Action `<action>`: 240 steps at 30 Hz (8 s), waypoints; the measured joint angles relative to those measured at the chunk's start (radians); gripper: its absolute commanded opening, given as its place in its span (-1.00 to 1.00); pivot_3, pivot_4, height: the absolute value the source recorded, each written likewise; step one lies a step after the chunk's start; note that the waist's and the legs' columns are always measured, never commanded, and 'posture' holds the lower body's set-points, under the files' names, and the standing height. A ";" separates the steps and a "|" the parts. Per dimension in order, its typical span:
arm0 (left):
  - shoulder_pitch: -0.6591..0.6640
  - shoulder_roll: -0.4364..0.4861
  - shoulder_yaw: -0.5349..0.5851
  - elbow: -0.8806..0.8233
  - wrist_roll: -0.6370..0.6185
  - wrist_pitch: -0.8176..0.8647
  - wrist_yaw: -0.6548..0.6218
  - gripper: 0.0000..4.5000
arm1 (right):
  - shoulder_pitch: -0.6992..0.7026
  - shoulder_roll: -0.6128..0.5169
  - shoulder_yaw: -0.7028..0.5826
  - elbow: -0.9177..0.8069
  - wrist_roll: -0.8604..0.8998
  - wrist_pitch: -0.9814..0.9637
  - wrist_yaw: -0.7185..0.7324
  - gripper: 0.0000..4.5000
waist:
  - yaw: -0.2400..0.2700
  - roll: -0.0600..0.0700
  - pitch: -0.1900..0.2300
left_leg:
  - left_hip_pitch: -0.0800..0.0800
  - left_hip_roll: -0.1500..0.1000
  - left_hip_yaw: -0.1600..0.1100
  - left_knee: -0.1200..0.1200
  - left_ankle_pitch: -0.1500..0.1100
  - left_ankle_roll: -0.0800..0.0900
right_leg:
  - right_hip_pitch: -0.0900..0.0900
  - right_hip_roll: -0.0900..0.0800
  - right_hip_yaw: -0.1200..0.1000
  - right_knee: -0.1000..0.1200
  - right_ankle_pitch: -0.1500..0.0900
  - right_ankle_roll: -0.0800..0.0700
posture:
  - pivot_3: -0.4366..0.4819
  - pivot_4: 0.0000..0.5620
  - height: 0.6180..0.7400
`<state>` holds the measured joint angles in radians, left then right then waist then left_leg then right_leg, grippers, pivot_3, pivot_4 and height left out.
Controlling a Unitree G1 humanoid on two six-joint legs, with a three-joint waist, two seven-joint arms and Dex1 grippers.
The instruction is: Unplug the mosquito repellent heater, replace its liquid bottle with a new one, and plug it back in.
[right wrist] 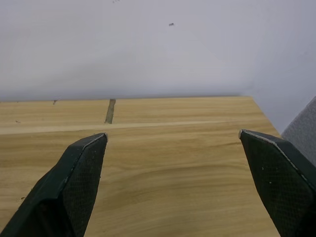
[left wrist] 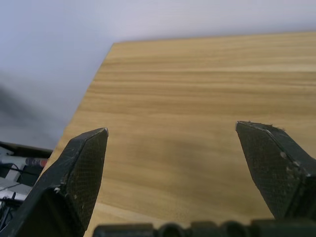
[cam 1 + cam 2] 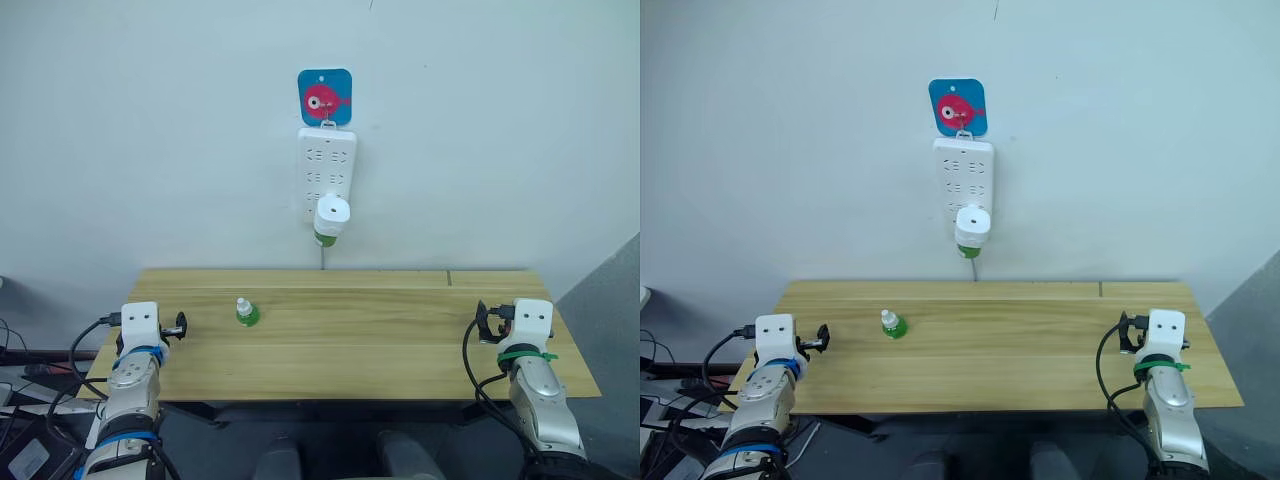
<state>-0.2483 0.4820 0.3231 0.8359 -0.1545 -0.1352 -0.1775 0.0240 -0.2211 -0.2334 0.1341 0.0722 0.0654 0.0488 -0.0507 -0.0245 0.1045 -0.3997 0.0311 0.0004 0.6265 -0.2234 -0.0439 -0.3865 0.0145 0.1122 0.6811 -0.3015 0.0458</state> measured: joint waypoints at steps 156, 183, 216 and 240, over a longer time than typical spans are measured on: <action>-0.491 0.043 -0.167 -0.293 -0.138 0.306 -0.955 0.99 | -0.480 0.230 -0.136 -0.741 0.541 0.937 -0.095 0.33 | -0.046 -0.004 0.178 | -0.038 0.008 -0.052 0.002 0.028 -0.007 | -0.030 0.000 -0.044 0.027 0.008 -0.019 | -0.17 -0.02 1.00; -0.209 -0.404 -0.485 -0.861 -0.150 0.252 -0.559 0.99 | -0.416 0.069 -0.170 -0.626 1.459 0.841 -0.609 0.33 | -0.031 -0.003 0.178 | -0.046 -0.003 -0.049 0.003 0.029 -0.008 | -0.030 0.001 -0.043 0.016 0.009 -0.016 | -0.25 -0.06 1.00; -0.268 -0.485 -0.516 -0.705 -0.126 0.134 -0.537 0.31 | -0.353 -0.114 0.055 -0.671 1.622 0.541 -0.665 0.33 | -0.033 -0.004 0.178 | -0.046 -0.003 -0.049 0.003 0.029 -0.008 | -0.030 0.001 -0.044 0.016 0.009 -0.016 | -0.32 -0.12 1.00; -0.382 -0.323 -0.511 -0.540 -0.152 0.039 -0.868 0.02 | -0.337 -0.430 0.017 -0.562 1.865 0.692 -0.489 0.97 | -0.033 -0.003 0.178 | -0.045 -0.004 -0.049 0.004 0.029 -0.008 | -0.029 0.002 -0.045 0.016 0.009 -0.016 | -0.32 -0.08 1.00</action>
<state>-0.6301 0.1591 -0.1882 0.2958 -0.3064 -0.0960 -1.0452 -0.3133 -0.6512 -0.2162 -0.4281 1.9373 0.7572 -0.4407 -0.0833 -0.0279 0.2826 -0.4452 0.0275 -0.0489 0.6308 -0.1946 -0.0520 -0.4151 0.0161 0.0676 0.6972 -0.2922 0.0296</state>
